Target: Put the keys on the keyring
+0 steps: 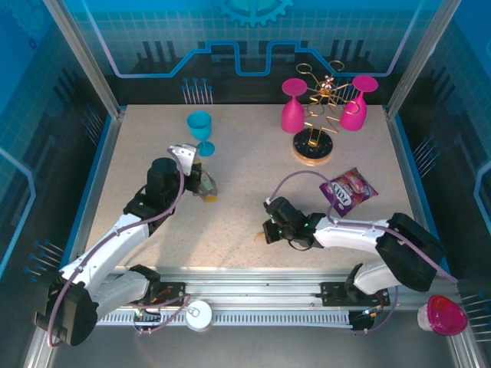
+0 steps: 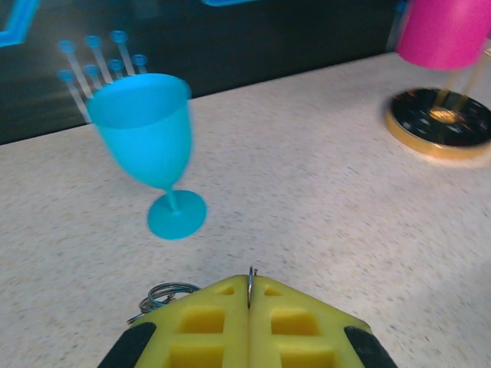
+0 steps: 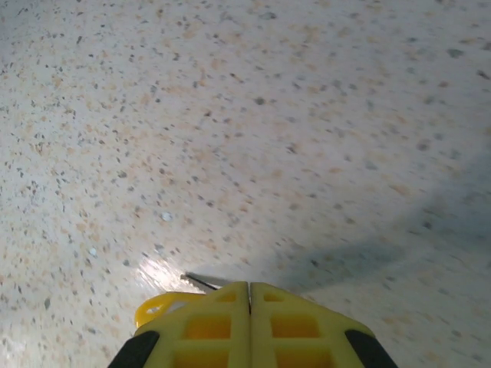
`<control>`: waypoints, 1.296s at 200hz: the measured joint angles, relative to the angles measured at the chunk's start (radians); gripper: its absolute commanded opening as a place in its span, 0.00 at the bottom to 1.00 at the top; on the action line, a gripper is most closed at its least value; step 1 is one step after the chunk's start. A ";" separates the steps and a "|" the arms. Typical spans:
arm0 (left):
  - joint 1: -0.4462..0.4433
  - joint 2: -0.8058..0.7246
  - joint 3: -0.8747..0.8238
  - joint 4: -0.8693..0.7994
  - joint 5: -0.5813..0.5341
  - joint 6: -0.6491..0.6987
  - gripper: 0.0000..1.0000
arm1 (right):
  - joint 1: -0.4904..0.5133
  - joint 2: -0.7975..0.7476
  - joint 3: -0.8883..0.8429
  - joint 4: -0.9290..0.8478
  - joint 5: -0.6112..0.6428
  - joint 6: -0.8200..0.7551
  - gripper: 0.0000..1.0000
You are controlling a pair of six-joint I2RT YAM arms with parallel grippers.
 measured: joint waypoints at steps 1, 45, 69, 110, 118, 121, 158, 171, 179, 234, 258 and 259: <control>-0.003 0.002 0.000 -0.001 0.002 0.002 0.00 | -0.002 -0.002 -0.001 -0.001 -0.002 -0.002 0.00; -0.083 0.024 0.007 -0.021 0.069 0.051 0.00 | -0.116 -0.065 -0.050 -0.019 -0.127 -0.053 0.00; -0.112 0.043 0.011 -0.031 0.081 0.072 0.00 | -0.159 -0.064 -0.065 -0.027 -0.174 -0.064 0.00; -0.125 0.054 0.011 -0.026 0.106 0.093 0.00 | -0.183 -0.052 -0.065 -0.040 -0.212 -0.081 0.16; -0.129 0.057 0.011 -0.023 0.113 0.103 0.00 | -0.183 -0.051 -0.064 -0.048 -0.214 -0.084 0.19; -0.130 0.058 0.011 -0.023 0.114 0.104 0.00 | -0.183 -0.051 -0.064 -0.051 -0.215 -0.082 0.19; -0.136 0.063 0.010 -0.017 0.131 0.130 0.00 | -0.185 -0.051 -0.064 -0.093 -0.215 -0.098 0.25; -0.136 0.063 0.008 -0.011 0.135 0.133 0.00 | -0.185 -0.053 -0.063 -0.112 -0.215 -0.101 0.26; -0.136 0.063 0.006 -0.010 0.139 0.133 0.00 | -0.185 -0.056 -0.063 -0.123 -0.215 -0.104 0.26; -0.137 0.063 -0.001 -0.003 0.159 0.137 0.00 | -0.185 -0.105 -0.047 -0.205 -0.206 -0.122 0.28; -0.137 0.063 -0.001 -0.003 0.163 0.137 0.00 | -0.185 -0.105 -0.036 -0.221 -0.204 -0.131 0.27; -0.137 0.063 -0.001 -0.003 0.163 0.137 0.00 | -0.185 -0.104 -0.036 -0.221 -0.204 -0.131 0.27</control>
